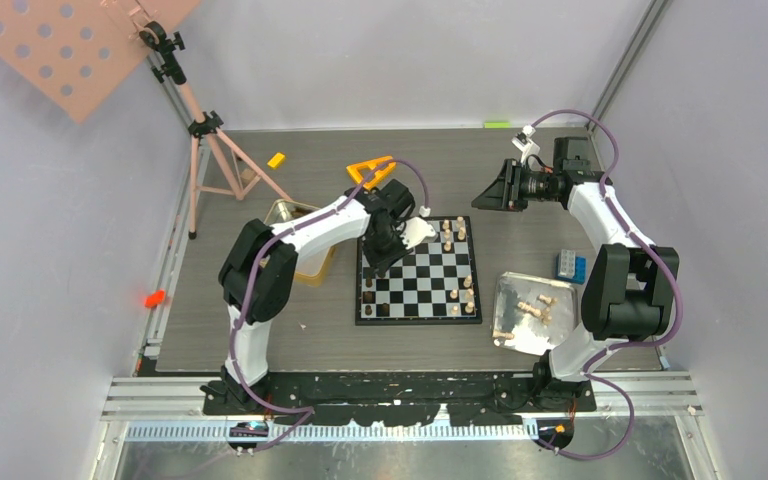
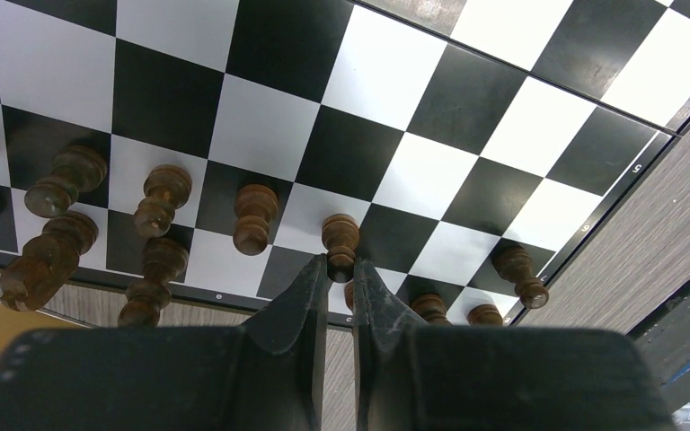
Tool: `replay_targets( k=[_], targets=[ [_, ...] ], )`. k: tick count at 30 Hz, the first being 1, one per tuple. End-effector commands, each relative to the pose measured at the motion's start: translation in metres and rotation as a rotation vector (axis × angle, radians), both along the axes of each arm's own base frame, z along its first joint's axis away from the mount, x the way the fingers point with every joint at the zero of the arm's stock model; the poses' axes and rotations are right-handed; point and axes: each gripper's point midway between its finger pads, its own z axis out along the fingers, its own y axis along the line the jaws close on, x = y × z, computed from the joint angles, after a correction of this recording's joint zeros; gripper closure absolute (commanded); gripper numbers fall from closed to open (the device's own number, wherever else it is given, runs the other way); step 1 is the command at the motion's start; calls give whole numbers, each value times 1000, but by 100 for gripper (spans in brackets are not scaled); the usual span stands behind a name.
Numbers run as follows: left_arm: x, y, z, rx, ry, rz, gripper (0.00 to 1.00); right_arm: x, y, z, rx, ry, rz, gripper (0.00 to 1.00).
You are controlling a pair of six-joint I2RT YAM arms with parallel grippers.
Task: Set up the chess pieces on the board
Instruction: Place the chess piece on the chessboard.
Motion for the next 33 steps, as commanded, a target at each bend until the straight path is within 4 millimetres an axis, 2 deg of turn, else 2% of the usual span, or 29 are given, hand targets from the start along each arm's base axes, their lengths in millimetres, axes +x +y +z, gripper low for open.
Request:
replay_targets(
  k=[1,20,33],
  targets=[
    [6,-5,1,5,-31,-9,90,4,-2,11,-8,-51,9,63],
    [14,-6,2,17,-74,12,88,4,-1,11,-7,-50,14,63],
    [14,-7,14,3,-94,13,71,4,-1,9,-6,-44,13,63]
  ],
)
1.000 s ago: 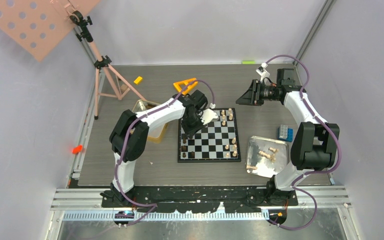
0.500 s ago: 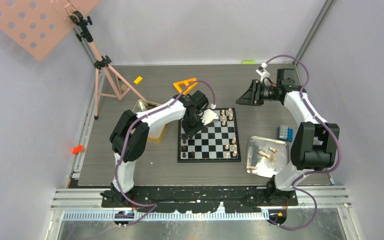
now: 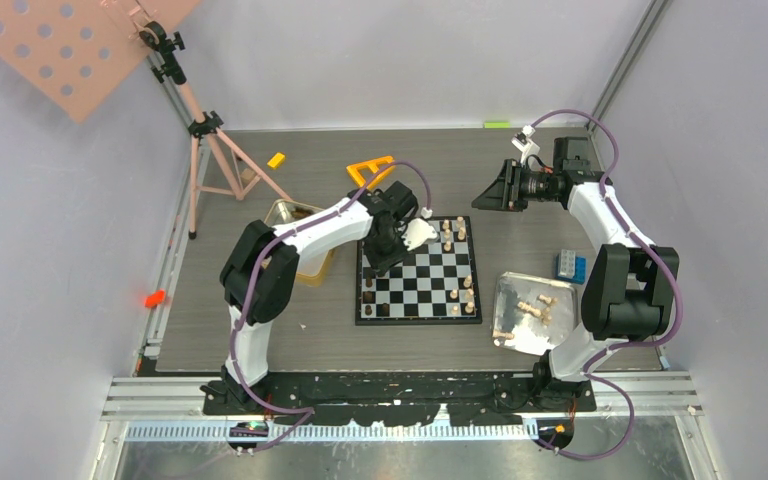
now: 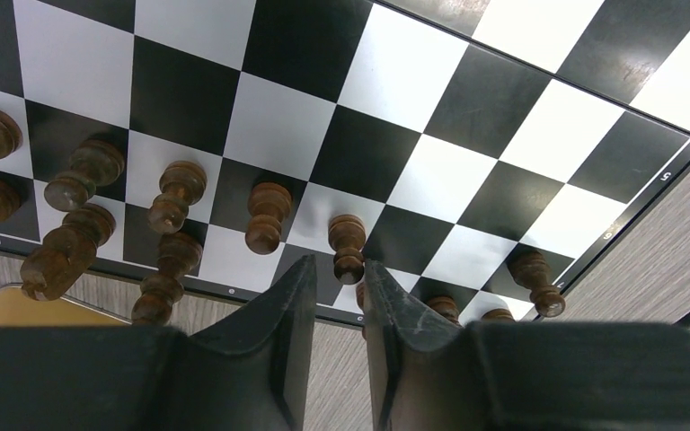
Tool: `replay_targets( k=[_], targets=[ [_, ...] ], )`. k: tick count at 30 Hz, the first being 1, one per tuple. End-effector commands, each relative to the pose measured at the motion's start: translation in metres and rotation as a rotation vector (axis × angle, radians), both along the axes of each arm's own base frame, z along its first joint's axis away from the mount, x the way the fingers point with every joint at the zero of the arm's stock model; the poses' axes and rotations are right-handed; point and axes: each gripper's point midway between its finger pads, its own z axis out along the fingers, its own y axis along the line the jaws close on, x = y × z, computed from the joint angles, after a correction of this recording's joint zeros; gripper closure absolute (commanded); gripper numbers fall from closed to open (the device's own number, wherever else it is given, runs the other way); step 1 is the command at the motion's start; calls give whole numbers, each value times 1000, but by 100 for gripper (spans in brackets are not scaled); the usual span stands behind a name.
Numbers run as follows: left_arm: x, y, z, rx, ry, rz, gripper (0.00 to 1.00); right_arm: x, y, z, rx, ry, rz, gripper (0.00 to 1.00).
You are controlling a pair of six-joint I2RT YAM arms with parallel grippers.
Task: Set up the chess pieces on the board
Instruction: Place the chess piece on the chessboard, then pick up the chess piece from the storage box.
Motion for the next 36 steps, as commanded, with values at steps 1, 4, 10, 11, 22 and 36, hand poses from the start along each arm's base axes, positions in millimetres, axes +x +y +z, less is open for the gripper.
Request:
replay_targets(
  k=[1,4,10,11,22,36],
  targets=[
    [9,-10,16,-42,-47,6,69,4,-1,10,-1,-35,8,63],
    [7,-10,18,-49,-40,4,65,4,-1,10,-1,-36,8,63],
    [1,-11,36,-83,-39,-1,62,4,-1,8,-1,-31,9,63],
    [-1,-11,42,-92,-41,-4,62,4,-1,8,-1,-31,9,63],
    [18,42,107,-158,-157,151,54,5,-1,9,-1,-34,8,63],
    [95,211,80,-46,-238,415,44,7,-1,3,3,-13,8,63]
  ],
)
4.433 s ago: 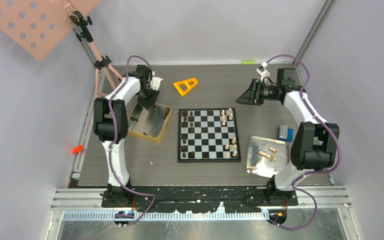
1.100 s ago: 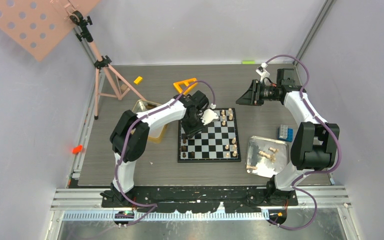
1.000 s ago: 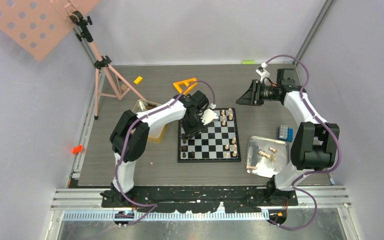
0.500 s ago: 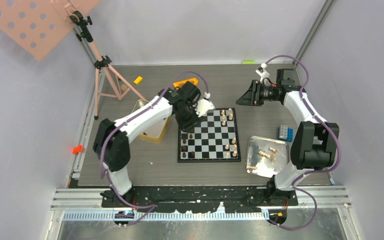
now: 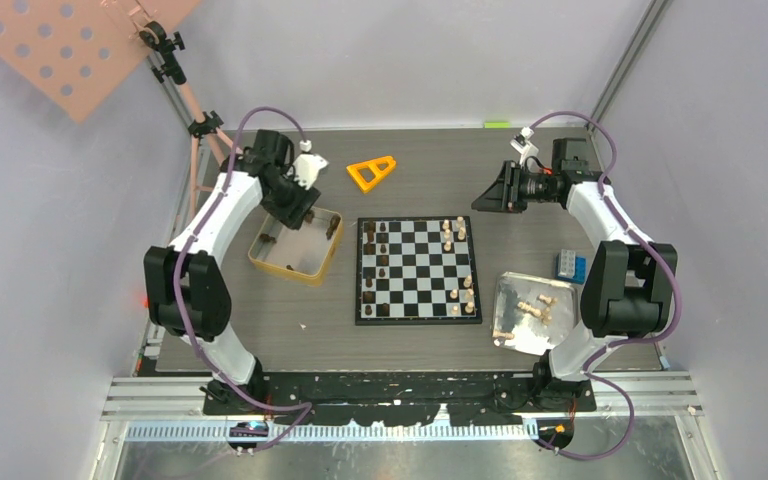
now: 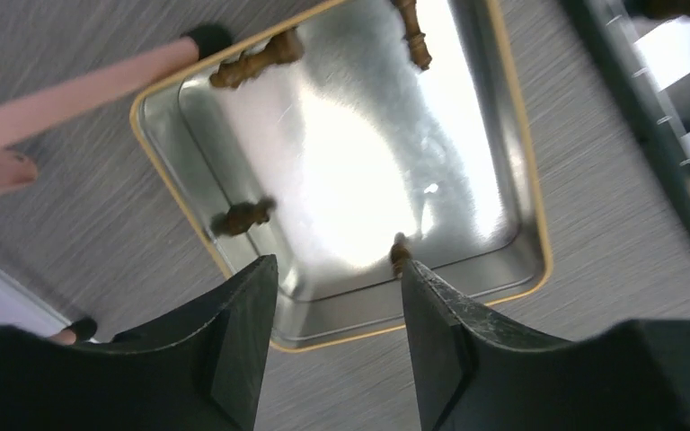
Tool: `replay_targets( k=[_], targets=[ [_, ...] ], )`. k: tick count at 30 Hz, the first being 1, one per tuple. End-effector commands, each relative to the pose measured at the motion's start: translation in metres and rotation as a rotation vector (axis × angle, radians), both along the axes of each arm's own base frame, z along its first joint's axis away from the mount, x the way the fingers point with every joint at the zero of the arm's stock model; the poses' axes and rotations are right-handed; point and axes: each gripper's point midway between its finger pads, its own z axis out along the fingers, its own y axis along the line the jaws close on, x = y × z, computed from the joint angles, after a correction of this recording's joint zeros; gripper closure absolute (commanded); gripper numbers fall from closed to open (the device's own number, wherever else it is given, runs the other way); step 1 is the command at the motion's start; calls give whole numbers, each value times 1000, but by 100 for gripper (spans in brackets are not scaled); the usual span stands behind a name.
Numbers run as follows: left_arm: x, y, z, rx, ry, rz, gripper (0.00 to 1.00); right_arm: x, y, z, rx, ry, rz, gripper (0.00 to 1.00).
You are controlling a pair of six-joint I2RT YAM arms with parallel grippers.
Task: Set up the chess pieces on the board
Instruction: Pick up the chess piece from the storage box.
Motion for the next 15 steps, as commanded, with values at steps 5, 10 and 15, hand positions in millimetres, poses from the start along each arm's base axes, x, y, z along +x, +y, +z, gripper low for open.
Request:
replay_targets(
  k=[5,10,15],
  targets=[
    [16,49,-40,145,2,-231,43,8,-1,5,1,-25,8,63],
    [25,61,-66,235,-10,-394,43,7,-1,6,-4,-30,7,63],
    [33,67,-83,299,2,-511,44,8,-2,4,-8,-26,4,63]
  ],
)
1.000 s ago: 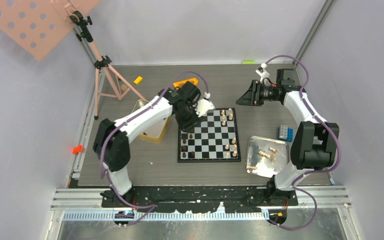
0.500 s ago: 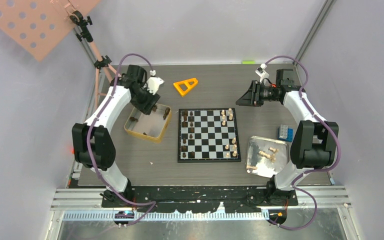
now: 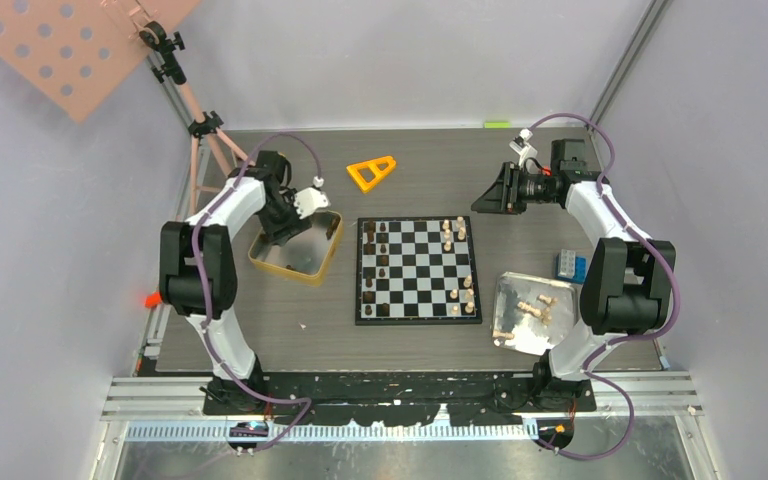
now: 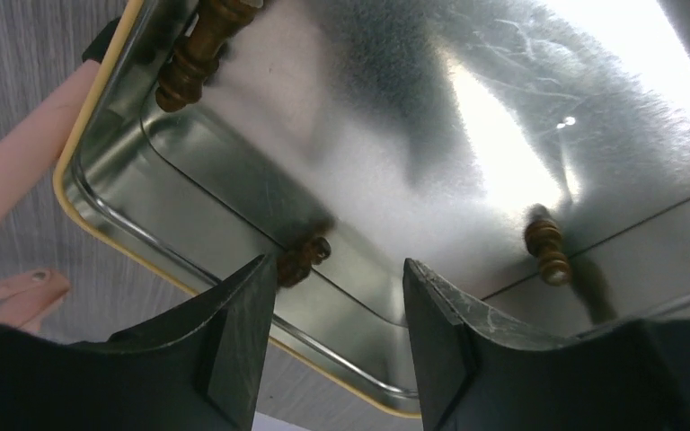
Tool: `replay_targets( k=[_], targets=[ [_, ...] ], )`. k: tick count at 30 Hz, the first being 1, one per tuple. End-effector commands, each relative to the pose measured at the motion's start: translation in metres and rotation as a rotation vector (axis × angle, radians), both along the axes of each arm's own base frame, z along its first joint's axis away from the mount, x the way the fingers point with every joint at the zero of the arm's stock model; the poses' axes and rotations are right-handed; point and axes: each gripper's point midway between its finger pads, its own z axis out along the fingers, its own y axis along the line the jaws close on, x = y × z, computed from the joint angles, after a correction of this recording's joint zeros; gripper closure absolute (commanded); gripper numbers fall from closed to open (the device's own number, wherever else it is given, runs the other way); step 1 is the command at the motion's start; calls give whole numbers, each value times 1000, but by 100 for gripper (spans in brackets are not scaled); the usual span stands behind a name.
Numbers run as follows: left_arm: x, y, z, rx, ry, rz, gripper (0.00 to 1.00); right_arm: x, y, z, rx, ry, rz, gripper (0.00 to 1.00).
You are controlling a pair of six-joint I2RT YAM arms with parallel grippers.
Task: Set up the chess pieces on the board
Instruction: Pick up the chess piece from the storage box.
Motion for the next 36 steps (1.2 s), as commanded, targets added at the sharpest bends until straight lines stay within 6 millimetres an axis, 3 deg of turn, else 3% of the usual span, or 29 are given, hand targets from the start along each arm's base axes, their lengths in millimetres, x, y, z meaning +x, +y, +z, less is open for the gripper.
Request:
replay_targets(
  k=[1,11,22,30,36],
  targets=[
    [23,9,-6,74,-57,-165,44,7,-2,11,-10,-52,4,63],
    [20,24,-35,179,11,-262,48,8,-3,6,-18,-41,5,63],
    [25,35,-46,256,16,-285,61,8,-3,3,-16,-30,9,63],
    [28,39,-44,299,-10,-308,71,8,-3,4,-16,-32,12,63],
    [28,34,-35,304,-41,-315,84,7,-2,4,-14,-30,14,64]
  ],
)
